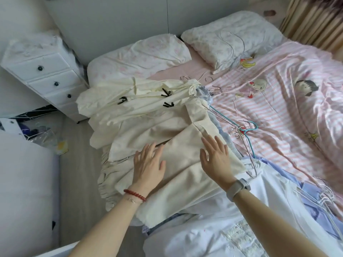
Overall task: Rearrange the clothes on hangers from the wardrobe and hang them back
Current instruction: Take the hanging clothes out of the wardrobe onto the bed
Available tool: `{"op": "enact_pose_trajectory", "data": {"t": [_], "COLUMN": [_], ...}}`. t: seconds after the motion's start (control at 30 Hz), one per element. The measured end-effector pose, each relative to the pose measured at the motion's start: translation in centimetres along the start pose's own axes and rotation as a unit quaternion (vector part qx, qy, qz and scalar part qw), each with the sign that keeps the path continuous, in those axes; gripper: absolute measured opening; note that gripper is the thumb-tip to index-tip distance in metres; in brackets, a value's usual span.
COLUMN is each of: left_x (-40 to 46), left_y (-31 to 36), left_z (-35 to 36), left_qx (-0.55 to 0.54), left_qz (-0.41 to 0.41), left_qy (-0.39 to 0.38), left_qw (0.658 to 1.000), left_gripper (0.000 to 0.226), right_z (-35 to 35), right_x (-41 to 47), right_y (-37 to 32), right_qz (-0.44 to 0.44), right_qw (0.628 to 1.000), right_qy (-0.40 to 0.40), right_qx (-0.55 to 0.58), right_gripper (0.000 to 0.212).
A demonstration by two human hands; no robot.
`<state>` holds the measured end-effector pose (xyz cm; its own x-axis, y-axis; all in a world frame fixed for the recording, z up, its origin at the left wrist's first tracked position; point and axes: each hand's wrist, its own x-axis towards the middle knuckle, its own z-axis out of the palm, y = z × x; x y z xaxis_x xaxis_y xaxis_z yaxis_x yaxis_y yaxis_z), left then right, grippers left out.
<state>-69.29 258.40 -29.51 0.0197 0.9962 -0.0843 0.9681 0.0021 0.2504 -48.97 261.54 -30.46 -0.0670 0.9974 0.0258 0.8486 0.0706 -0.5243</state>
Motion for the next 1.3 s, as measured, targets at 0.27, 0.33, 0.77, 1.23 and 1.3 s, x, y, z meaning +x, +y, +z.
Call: {"op": "enact_pose_trajectory", "data": {"t": [0.27,0.33,0.77,1.23,1.3], "left_x": [-14.7,-19.5,-60.5,-88.9,-90.9], "left_y": [-9.8,-13.0,-30.9,-32.2,-33.1], "left_z": [-6.5,-7.6,-16.9,-24.6,-25.7], "left_qx": [0.012,0.009,0.093,0.254,0.279], "left_qz": [-0.120,-0.161,-0.472,-0.652,-0.660], "left_qy": [0.093,0.114,0.290,0.421,0.425], "left_qw": [0.988,0.980,0.827,0.577,0.553], "left_gripper": [0.046,0.044,0.041,0.041,0.038], "right_z": [1.2,2.5,11.9,15.2,15.2], "right_x": [-9.8,-12.9,-39.6,-65.3,-68.2], "right_y": [-14.7,-18.9,-48.0,-71.3,-74.6], "right_qz": [-0.096,-0.147,-0.478,-0.632,-0.644], "right_qw": [0.990,0.980,0.822,0.612,0.589], "right_qy": [-0.104,-0.133,-0.307,-0.432,-0.433], "right_qx": [0.010,0.008,0.037,0.199,0.226], "right_gripper": [0.055,0.056,0.053,0.030,0.032]}}
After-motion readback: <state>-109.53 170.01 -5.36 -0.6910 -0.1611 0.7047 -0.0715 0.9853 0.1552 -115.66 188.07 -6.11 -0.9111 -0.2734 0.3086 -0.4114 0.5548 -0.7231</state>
